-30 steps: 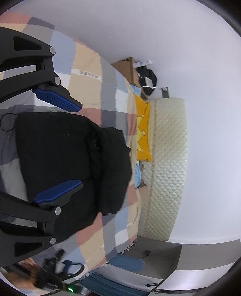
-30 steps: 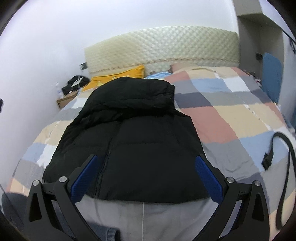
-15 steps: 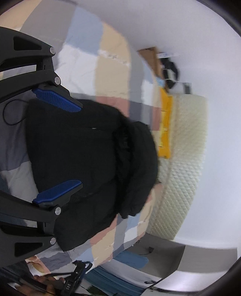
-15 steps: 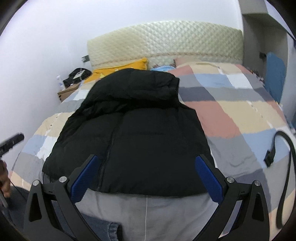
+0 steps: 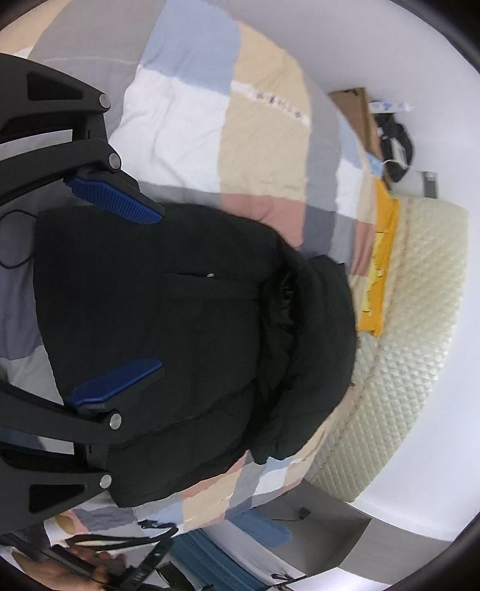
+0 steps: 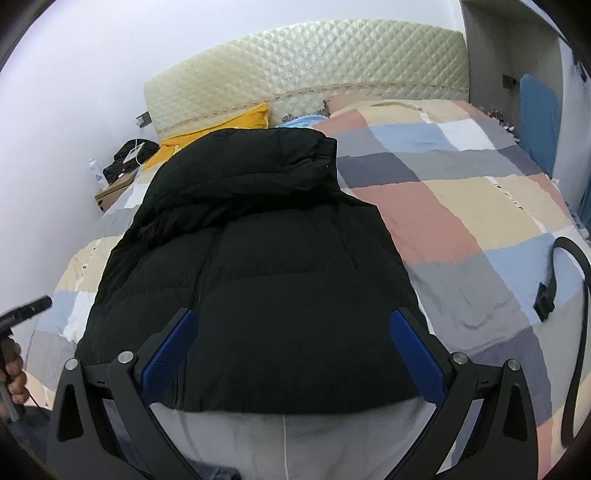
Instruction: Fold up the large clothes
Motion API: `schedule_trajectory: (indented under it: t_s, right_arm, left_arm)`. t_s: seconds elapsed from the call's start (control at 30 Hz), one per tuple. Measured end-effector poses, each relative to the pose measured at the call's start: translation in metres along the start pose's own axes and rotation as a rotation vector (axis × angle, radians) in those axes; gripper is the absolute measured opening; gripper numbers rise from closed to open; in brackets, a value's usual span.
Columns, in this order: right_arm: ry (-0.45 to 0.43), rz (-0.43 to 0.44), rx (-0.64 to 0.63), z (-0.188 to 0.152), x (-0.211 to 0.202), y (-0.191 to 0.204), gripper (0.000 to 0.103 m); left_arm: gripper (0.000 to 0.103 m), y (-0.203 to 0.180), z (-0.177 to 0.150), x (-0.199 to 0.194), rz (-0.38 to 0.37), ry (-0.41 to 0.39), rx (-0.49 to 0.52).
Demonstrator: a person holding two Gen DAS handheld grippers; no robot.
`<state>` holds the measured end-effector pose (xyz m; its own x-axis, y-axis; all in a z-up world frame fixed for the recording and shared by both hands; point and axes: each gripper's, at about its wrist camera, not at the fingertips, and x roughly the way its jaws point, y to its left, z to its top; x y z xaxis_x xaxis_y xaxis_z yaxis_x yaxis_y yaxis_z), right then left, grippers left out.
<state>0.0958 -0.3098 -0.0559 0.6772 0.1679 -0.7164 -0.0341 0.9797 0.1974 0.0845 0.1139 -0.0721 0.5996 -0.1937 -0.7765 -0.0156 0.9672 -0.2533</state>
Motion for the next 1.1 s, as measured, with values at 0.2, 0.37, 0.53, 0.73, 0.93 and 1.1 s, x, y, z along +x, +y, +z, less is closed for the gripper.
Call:
schedule_trajectory:
  t_s: [0.2, 0.37, 0.53, 0.73, 0.93, 1.1]
  right_arm:
    - [0.073, -0.021, 0.077, 0.019, 0.028, -0.028, 0.103]
    - [0.231, -0.013, 0.057, 0.013, 0.062, -0.062, 0.103]
    - [0.308, -0.081, 0.063, -0.010, 0.084, -0.107, 0.103]
    - [0.419, 0.077, 0.274, -0.052, 0.118, -0.155, 0.103]
    - [0.427, 0.141, 0.346, -0.062, 0.122, -0.157, 0.103]
    - [0.434, 0.230, 0.318, -0.061, 0.119, -0.140, 0.100]
  left_arm:
    - [0.076, 0.022, 0.003, 0.028, 0.020, 0.090, -0.066]
    - [0.076, 0.044, 0.002, 0.045, 0.019, 0.150, -0.134]
    - [0.076, 0.064, -0.007, 0.065, 0.046, 0.249, -0.209]
    - [0.076, 0.082, -0.011, 0.069, -0.011, 0.265, -0.315]
    - [0.076, 0.100, -0.017, 0.071, -0.014, 0.268, -0.375]
    - [0.076, 0.100, -0.018, 0.083, 0.037, 0.294, -0.329]
